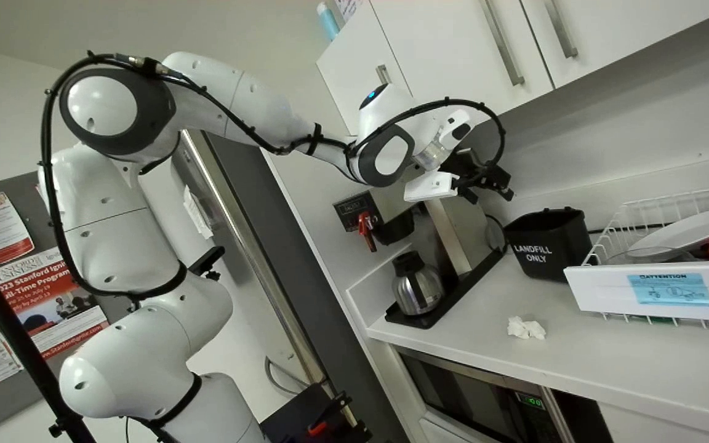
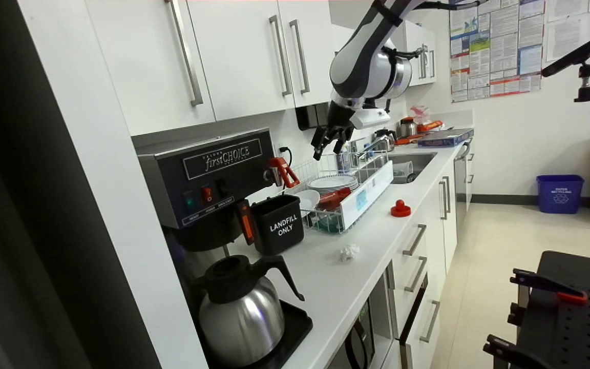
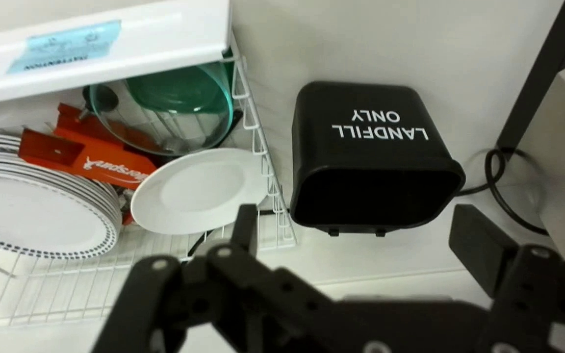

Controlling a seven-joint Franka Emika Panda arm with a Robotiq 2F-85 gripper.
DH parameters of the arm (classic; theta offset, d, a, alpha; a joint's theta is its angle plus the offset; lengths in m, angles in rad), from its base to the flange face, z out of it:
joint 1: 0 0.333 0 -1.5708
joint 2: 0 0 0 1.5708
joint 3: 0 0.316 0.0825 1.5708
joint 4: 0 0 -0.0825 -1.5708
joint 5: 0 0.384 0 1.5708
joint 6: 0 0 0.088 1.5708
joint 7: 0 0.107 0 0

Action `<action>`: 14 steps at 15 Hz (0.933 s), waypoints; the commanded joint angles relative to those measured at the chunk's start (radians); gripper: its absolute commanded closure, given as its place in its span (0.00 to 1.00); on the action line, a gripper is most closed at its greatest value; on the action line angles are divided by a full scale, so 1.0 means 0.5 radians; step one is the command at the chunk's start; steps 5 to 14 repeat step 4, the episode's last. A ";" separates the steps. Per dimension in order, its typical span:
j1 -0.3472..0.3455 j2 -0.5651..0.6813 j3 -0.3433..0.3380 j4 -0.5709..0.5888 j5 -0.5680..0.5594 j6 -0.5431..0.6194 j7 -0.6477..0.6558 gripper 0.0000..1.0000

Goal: Pick up the crumpled piece of paper and put it in the black bin

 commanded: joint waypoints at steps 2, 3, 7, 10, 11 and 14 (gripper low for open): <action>-0.098 -0.174 -0.015 0.047 0.103 -0.455 -0.136 0.00; 0.256 -0.213 -0.385 0.063 0.151 -0.529 -0.172 0.00; 0.331 -0.222 -0.480 0.074 0.119 -0.581 -0.158 0.00; 0.331 -0.222 -0.480 0.074 0.119 -0.581 -0.158 0.00; 0.331 -0.222 -0.480 0.074 0.119 -0.581 -0.158 0.00; 0.331 -0.222 -0.480 0.074 0.119 -0.581 -0.158 0.00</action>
